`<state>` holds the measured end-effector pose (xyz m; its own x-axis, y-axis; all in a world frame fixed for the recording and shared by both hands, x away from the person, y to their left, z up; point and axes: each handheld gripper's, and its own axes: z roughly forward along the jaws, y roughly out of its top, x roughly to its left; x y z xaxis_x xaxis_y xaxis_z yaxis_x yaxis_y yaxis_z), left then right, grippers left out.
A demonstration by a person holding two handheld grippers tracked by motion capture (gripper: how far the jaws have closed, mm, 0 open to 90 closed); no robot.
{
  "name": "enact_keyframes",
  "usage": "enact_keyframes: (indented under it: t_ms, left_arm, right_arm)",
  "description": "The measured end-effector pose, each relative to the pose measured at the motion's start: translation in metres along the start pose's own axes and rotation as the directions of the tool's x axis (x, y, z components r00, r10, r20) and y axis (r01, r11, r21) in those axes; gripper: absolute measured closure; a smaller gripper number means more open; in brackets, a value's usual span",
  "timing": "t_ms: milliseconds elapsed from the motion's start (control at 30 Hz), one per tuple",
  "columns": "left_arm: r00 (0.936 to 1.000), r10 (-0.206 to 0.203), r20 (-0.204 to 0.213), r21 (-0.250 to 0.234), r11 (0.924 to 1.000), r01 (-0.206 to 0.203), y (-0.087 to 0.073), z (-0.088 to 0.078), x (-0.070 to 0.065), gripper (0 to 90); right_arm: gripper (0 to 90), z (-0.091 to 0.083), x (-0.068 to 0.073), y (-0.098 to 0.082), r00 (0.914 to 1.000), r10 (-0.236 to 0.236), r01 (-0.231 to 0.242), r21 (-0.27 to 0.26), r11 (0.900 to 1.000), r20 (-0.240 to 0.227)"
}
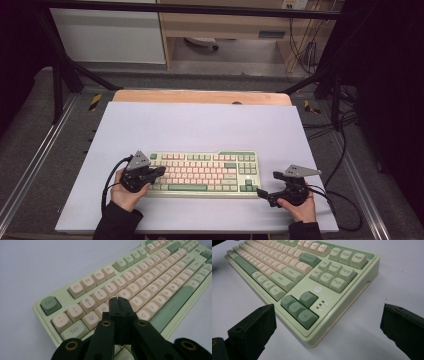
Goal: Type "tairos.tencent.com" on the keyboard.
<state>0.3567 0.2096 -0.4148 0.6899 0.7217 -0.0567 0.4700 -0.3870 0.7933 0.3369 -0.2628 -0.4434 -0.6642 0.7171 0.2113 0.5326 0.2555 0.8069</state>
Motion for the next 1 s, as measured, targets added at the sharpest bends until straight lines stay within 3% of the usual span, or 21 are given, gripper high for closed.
enact_keyframes:
  t_ms: [367,1000]
  left_arm:
    - [0.9996,-0.024,-0.016,0.023,0.9994,0.025,-0.012,0.001,0.008,90.0]
    - [0.9997,-0.013,-0.02,0.036,0.9993,0.014,-0.015,0.008,0.007,90.0]
  right_arm:
    - [0.9,0.001,0.0,0.0,1.0,-0.002,0.002,0.003,1.0,0.0]
    - [1.0,0.001,0.001,0.0,1.0,0.002,-0.002,-0.002,1.0,-0.001]
